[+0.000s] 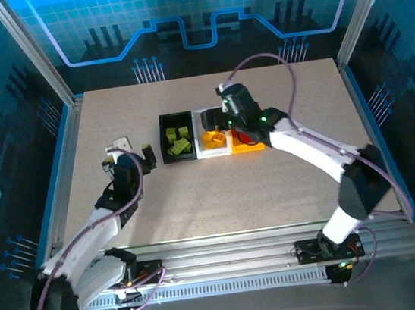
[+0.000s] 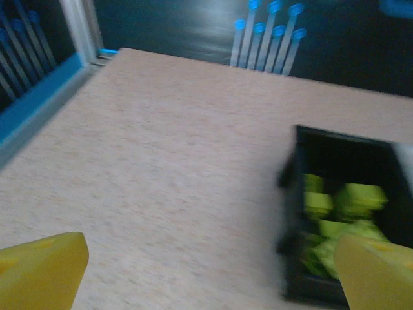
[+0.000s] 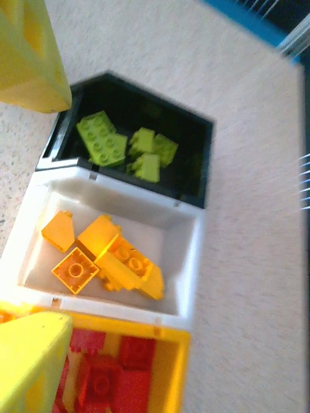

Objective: Sort the legos into containers by color

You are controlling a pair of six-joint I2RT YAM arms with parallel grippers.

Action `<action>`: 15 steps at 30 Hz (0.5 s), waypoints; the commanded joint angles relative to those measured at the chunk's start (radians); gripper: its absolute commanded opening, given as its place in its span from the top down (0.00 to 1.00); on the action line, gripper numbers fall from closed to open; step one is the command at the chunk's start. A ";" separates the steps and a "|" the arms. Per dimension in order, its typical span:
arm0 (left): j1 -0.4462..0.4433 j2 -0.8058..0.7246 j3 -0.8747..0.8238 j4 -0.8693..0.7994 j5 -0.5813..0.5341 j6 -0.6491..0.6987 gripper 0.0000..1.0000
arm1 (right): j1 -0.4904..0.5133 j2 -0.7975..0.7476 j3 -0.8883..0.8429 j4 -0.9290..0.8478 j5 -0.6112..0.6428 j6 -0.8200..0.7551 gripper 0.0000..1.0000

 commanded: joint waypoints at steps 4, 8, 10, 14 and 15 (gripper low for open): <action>0.161 0.186 -0.066 0.324 0.074 0.156 0.01 | 0.008 -0.205 -0.227 0.095 0.152 0.006 0.00; 0.174 0.327 -0.138 0.613 0.140 0.204 0.01 | -0.019 -0.357 -0.368 0.088 0.200 0.002 0.00; 0.174 0.385 -0.157 0.729 0.177 0.234 0.01 | -0.055 -0.433 -0.421 0.069 0.206 -0.002 0.00; 0.178 0.460 -0.151 0.790 0.240 0.239 0.01 | -0.201 -0.574 -0.513 0.007 0.275 0.037 0.00; 0.197 0.452 -0.141 0.750 0.278 0.222 0.01 | -0.241 -0.605 -0.547 0.034 0.278 0.020 0.00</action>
